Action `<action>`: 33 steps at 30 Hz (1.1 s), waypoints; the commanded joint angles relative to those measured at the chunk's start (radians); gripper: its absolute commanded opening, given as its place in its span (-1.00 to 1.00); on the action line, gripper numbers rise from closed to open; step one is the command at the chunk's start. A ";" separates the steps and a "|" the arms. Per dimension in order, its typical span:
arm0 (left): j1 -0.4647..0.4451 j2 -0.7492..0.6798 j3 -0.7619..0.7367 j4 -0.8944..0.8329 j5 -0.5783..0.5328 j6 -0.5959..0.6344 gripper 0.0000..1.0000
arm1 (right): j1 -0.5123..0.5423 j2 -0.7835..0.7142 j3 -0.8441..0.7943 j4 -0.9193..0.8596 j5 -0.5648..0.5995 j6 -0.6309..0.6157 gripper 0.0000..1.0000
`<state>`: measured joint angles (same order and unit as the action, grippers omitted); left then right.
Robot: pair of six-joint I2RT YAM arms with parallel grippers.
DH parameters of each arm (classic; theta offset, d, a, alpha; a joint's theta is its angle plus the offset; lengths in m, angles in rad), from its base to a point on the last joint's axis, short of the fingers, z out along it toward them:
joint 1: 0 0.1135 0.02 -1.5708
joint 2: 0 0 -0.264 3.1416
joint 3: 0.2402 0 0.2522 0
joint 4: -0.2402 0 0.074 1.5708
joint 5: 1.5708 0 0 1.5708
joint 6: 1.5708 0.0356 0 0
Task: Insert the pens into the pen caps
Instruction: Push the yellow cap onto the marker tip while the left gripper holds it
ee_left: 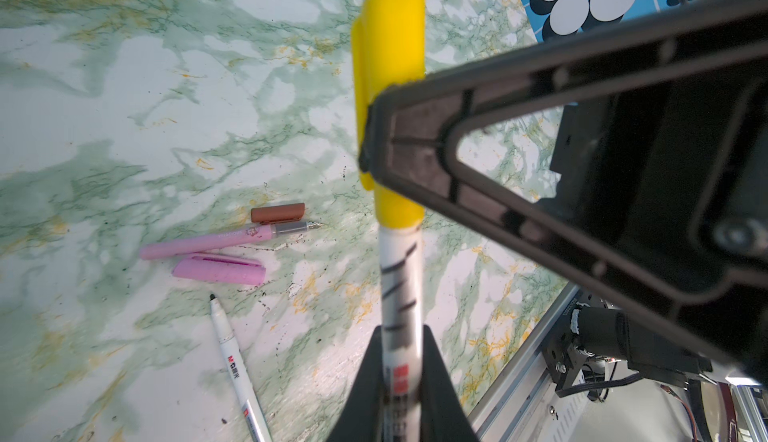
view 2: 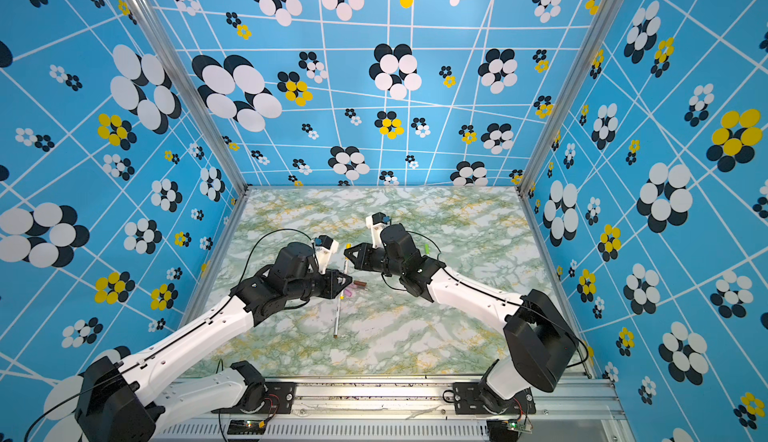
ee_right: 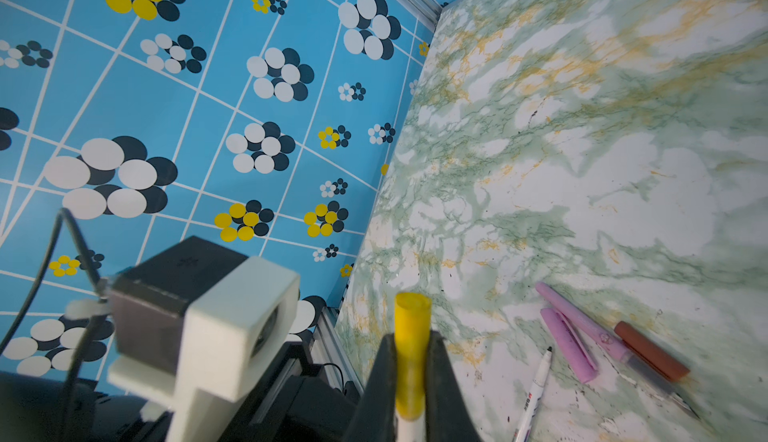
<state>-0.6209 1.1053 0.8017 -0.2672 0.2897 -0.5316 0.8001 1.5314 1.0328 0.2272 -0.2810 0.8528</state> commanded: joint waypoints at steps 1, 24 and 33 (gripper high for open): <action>0.021 0.000 0.063 0.266 -0.010 0.006 -1.00 | 0.018 -0.001 0.000 -0.147 -0.135 -0.016 -1.00; -0.017 0.071 -0.024 0.355 0.023 -0.096 -1.00 | -0.044 -0.077 0.121 -0.294 -0.070 -0.165 -0.53; -0.017 0.084 -0.021 0.365 0.008 -0.116 -1.00 | -0.044 -0.073 0.130 -0.307 -0.066 -0.172 -0.77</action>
<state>-0.6334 1.1732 0.7773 0.0566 0.3138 -0.6399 0.7521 1.4742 1.1343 -0.0494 -0.3443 0.6918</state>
